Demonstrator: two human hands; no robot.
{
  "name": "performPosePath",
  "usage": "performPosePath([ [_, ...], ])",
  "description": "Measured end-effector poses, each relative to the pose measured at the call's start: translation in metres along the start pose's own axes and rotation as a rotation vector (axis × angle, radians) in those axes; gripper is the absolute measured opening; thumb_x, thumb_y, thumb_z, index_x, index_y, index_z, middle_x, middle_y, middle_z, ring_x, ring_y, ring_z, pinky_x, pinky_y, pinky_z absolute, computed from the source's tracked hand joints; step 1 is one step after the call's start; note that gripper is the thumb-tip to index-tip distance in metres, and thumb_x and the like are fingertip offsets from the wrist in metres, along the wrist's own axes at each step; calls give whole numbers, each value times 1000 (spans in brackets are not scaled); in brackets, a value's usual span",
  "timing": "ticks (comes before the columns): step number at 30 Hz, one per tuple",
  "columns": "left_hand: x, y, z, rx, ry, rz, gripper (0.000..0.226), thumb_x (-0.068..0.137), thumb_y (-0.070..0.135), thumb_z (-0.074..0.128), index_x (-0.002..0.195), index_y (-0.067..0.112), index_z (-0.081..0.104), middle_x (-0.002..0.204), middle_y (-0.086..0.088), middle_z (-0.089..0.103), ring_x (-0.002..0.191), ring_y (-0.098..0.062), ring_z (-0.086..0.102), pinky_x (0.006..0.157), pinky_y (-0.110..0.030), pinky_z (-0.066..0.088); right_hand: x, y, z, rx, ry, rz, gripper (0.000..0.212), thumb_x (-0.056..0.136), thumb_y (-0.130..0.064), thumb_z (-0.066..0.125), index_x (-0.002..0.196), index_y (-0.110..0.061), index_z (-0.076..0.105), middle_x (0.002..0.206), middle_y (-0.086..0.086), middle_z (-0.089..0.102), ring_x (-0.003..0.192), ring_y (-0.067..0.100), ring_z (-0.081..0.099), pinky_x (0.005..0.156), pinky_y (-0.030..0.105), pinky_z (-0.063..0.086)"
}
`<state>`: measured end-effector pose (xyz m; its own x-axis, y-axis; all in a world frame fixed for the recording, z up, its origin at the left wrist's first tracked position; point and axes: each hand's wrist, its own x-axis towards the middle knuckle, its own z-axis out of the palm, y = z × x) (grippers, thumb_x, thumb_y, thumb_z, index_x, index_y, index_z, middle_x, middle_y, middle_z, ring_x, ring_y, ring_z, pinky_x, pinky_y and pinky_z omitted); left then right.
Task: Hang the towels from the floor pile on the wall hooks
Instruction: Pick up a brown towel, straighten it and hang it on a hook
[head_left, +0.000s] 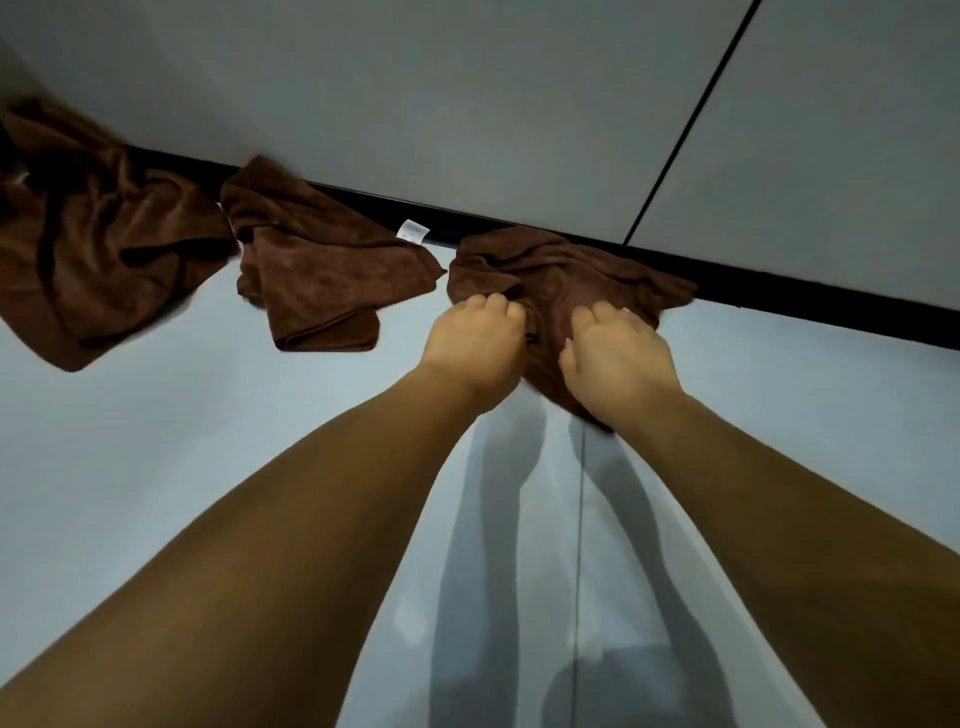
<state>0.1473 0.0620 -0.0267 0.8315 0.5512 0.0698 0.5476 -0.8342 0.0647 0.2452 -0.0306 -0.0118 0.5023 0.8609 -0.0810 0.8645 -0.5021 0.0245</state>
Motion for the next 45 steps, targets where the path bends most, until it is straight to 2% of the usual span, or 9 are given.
performPosePath([
  [9, -2, -6, 18, 113, -84, 96, 35, 100, 22, 34, 131, 8, 42, 131, -11, 49, 118, -26, 45, 100, -31, 34, -16, 13, 40, 72, -189, 69, 29, 98, -19, 39, 121, -5, 49, 126, 12, 50, 112, 28, 51, 87, 31, 41],
  [23, -3, -4, 72, 67, -161, 89, 30, 100, 20, 34, 123, 8, 47, 118, -9, 54, 105, -23, 50, 88, -27, 37, 20, 12, 87, 117, -187, 141, 37, 98, -21, 42, 131, -4, 40, 131, 15, 44, 115, 29, 48, 88, 33, 44],
  [31, -1, -4, 90, 44, -205, 92, 29, 99, 18, 34, 120, 6, 49, 118, -9, 54, 107, -25, 49, 90, -29, 36, 24, 13, 101, -2, -118, 111, 36, 93, -4, 43, 128, -3, 38, 130, 16, 39, 118, 29, 41, 88, 34, 44],
  [33, 1, -5, 89, 50, -165, 102, 22, 94, 13, 45, 111, 3, 55, 109, -13, 58, 101, -30, 53, 85, -32, 40, 25, 11, 102, 4, -100, 108, 33, 93, 1, 39, 125, -1, 41, 127, 18, 41, 117, 32, 41, 87, 36, 43],
  [35, 0, -8, 87, 54, -135, 126, 13, 78, 6, 66, 88, -1, 62, 85, -17, 63, 79, -33, 59, 68, -31, 46, 24, 11, 104, 49, -78, 109, 32, 90, 6, 37, 122, 3, 44, 124, 22, 44, 115, 37, 42, 87, 41, 42],
  [38, -4, -13, 88, 55, -107, 144, 19, 60, 5, 79, 69, 1, 63, 65, -13, 61, 58, -30, 58, 54, -26, 46, 24, 14, 106, 99, -61, 153, 31, 92, 2, 39, 122, 0, 44, 125, 19, 46, 115, 32, 44, 90, 37, 41],
  [40, -7, -10, 81, 47, -145, 158, 12, 79, 9, 66, 87, 1, 63, 84, -13, 64, 77, -30, 59, 67, -30, 46, 26, 18, 106, 259, -45, 256, 27, 94, -7, 40, 119, 0, 49, 122, 17, 50, 111, 30, 48, 89, 35, 42],
  [42, -6, -11, 79, 80, -158, 154, 24, 96, 15, 41, 114, 4, 54, 110, -11, 57, 102, -28, 51, 86, -31, 38, 29, 20, 103, 518, -12, 391, 26, 95, -13, 40, 111, 2, 54, 114, 18, 55, 104, 31, 53, 83, 32, 43],
  [45, -5, -10, 67, 110, -133, 140, 32, 100, 21, 32, 125, 7, 46, 121, -9, 52, 110, -24, 47, 92, -28, 34, 29, 24, 89, 816, 57, 559, 23, 96, -16, 38, 104, -1, 53, 104, 15, 58, 93, 27, 54, 76, 28, 41],
])
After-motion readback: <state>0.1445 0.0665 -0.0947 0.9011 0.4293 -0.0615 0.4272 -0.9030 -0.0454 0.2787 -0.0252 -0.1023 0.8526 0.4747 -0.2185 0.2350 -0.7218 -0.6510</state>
